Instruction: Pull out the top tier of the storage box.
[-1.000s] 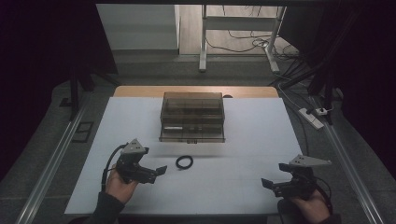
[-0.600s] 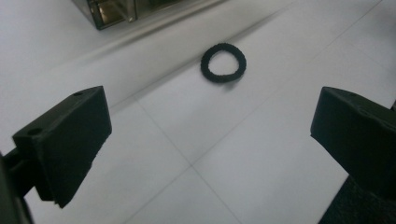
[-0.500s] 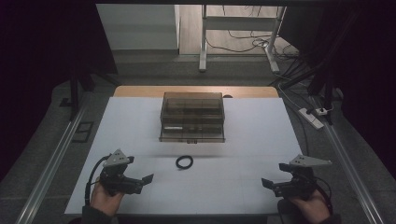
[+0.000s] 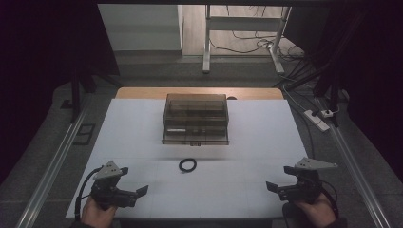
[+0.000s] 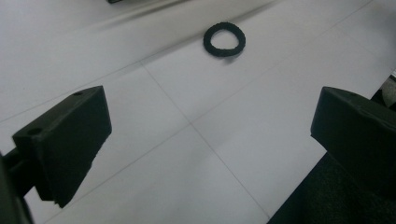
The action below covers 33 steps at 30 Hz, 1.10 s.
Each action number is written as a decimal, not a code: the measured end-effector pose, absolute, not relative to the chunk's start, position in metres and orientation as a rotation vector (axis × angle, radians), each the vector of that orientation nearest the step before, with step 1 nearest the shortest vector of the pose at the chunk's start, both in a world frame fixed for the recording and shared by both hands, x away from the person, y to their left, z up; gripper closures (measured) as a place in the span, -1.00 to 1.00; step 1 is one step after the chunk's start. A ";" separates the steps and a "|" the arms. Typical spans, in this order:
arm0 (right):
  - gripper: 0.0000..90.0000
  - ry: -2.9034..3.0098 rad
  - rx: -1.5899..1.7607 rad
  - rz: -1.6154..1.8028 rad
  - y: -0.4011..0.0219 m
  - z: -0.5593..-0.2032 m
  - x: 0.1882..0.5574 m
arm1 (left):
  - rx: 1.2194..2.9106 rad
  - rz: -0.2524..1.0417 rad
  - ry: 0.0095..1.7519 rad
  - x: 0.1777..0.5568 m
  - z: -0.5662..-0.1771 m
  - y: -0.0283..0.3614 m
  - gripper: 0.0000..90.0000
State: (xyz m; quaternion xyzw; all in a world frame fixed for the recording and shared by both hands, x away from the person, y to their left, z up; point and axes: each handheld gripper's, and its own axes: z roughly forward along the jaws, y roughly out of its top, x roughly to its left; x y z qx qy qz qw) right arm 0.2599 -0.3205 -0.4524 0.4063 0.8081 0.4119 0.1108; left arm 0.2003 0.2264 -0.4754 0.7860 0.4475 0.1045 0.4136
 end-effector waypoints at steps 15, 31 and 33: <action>-0.94 2.375 1.195 1.209 -0.320 -0.452 0.260 | 1.948 0.266 1.152 0.183 -0.478 0.240 -1.00; -0.94 2.372 1.199 1.215 -0.321 -0.452 0.260 | 1.937 0.322 1.180 0.172 -0.477 0.253 -1.00; -0.94 2.373 1.200 1.215 -0.321 -0.452 0.260 | 1.929 0.320 1.184 0.171 -0.477 0.257 -1.00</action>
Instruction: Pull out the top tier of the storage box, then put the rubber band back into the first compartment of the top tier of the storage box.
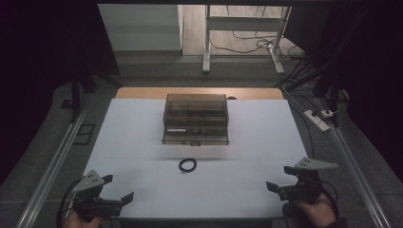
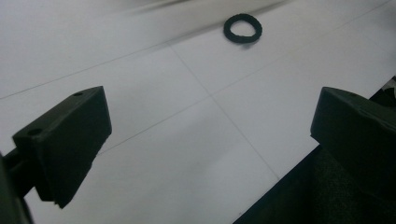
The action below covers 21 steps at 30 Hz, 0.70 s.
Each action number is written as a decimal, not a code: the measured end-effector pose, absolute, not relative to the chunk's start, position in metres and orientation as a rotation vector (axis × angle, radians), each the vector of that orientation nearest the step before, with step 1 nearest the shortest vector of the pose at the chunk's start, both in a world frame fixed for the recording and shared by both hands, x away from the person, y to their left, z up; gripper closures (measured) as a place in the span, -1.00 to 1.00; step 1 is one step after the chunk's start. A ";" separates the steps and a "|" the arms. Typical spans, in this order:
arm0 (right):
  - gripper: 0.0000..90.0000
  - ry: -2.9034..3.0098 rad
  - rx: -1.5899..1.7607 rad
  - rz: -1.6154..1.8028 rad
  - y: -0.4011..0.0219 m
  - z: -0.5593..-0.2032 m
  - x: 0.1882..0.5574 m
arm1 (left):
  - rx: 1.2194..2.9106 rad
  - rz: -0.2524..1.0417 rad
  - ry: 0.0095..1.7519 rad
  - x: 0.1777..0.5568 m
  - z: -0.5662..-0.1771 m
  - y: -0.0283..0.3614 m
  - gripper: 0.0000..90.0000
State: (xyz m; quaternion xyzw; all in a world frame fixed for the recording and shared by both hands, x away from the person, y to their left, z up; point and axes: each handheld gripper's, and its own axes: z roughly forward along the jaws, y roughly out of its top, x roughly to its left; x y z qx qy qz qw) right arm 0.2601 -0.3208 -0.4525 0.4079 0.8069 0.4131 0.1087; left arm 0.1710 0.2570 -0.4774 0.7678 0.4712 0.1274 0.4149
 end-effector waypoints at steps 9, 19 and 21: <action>-0.94 2.375 1.196 1.216 -0.321 -0.452 0.260 | 1.929 0.314 1.205 0.170 -0.478 0.262 -1.00; -0.94 2.375 1.196 1.226 -0.321 -0.452 0.260 | 1.925 0.286 1.219 0.173 -0.479 0.263 -1.00; -0.94 2.376 1.196 1.227 -0.322 -0.452 0.260 | 1.925 0.283 1.220 0.173 -0.479 0.264 -1.00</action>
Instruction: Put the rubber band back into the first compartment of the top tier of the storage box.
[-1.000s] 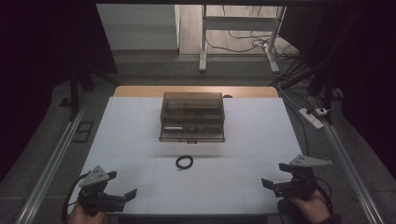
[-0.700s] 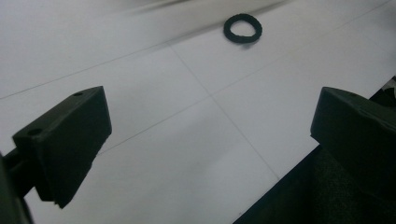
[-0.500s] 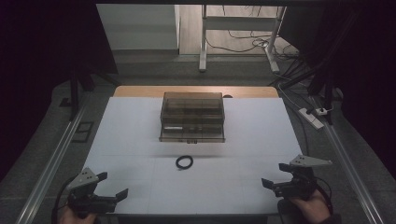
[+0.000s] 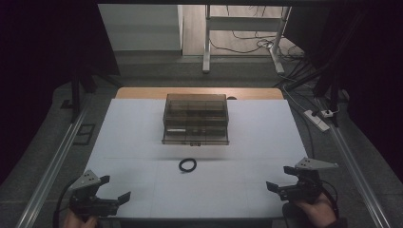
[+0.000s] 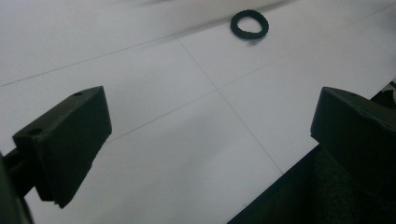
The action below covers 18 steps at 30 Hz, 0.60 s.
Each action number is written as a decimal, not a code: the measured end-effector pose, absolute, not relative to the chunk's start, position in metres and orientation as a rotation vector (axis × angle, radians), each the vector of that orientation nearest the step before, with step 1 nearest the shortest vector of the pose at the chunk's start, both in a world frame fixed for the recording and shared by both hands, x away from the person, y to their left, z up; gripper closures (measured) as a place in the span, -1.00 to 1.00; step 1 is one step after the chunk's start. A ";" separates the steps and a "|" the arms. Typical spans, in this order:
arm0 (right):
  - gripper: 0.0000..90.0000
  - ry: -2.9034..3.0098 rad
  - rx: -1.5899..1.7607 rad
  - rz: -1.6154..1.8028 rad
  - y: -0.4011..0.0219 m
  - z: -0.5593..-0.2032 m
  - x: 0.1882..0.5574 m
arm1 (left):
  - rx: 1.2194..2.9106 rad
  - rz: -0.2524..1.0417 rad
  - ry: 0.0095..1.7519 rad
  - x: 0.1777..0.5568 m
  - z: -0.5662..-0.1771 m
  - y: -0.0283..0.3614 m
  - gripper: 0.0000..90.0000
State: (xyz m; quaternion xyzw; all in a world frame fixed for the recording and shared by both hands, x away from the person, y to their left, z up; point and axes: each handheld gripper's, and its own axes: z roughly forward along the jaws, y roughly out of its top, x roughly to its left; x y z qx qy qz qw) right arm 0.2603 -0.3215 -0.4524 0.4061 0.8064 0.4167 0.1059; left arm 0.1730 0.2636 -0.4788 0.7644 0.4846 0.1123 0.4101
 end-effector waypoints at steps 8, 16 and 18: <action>-0.94 2.378 1.197 1.233 -0.322 -0.452 0.260 | 1.928 0.269 1.242 0.175 -0.479 0.263 -0.99; -0.94 2.381 1.195 1.230 -0.322 -0.452 0.260 | 1.935 0.247 1.231 0.177 -0.479 0.263 -0.99; -0.94 2.380 1.194 1.229 -0.322 -0.452 0.260 | 1.938 0.238 1.228 0.177 -0.479 0.263 -0.98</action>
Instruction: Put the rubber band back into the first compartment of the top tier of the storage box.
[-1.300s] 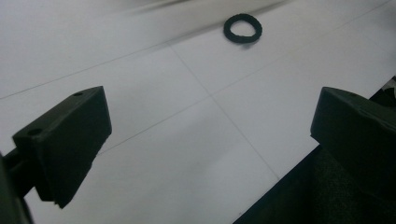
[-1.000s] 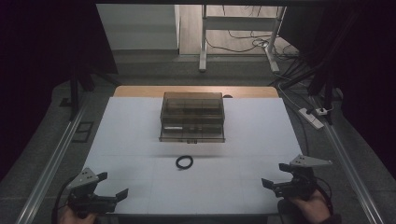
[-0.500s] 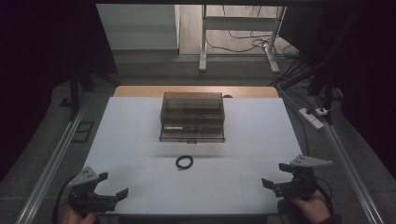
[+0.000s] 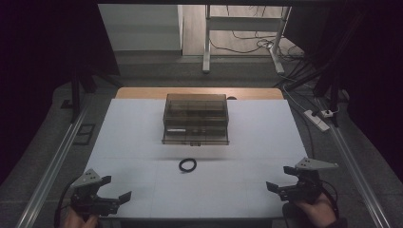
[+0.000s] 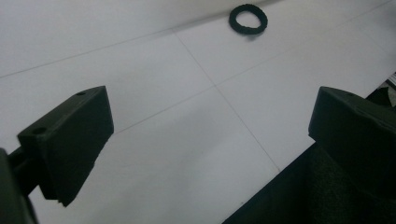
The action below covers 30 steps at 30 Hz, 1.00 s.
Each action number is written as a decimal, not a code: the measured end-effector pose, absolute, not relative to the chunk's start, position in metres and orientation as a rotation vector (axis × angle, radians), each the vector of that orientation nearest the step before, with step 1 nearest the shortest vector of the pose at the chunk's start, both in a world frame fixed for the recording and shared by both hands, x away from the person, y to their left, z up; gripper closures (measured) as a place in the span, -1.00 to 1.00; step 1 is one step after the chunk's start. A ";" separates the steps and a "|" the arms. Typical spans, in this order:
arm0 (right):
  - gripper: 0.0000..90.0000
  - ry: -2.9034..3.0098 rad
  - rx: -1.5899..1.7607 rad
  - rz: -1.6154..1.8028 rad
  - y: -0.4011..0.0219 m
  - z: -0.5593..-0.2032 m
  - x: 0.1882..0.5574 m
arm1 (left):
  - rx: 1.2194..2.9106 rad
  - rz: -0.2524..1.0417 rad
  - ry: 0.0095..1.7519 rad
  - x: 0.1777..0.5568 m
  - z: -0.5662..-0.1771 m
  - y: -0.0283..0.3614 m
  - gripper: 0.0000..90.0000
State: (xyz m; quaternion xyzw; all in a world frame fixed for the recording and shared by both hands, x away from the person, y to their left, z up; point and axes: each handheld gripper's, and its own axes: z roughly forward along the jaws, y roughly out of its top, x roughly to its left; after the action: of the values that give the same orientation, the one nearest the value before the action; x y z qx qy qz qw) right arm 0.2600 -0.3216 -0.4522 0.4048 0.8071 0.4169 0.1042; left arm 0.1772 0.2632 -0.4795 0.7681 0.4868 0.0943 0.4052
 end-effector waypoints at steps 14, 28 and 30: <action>-0.94 2.382 1.193 1.227 -0.321 -0.452 0.260 | 1.976 0.248 1.164 0.182 -0.477 0.253 -0.98; -0.94 2.390 1.190 1.220 -0.321 -0.453 0.260 | 2.036 0.249 1.066 0.188 -0.476 0.235 -1.00; -0.94 2.390 1.190 1.218 -0.321 -0.453 0.260 | 2.047 0.253 1.055 0.189 -0.476 0.232 -1.00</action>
State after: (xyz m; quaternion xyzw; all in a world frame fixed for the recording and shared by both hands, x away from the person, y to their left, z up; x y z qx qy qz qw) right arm 0.2603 -0.3206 -0.4525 0.4033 0.8101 0.4128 0.1033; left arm 0.1893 0.2315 -0.4760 0.8094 0.4172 0.1001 0.4010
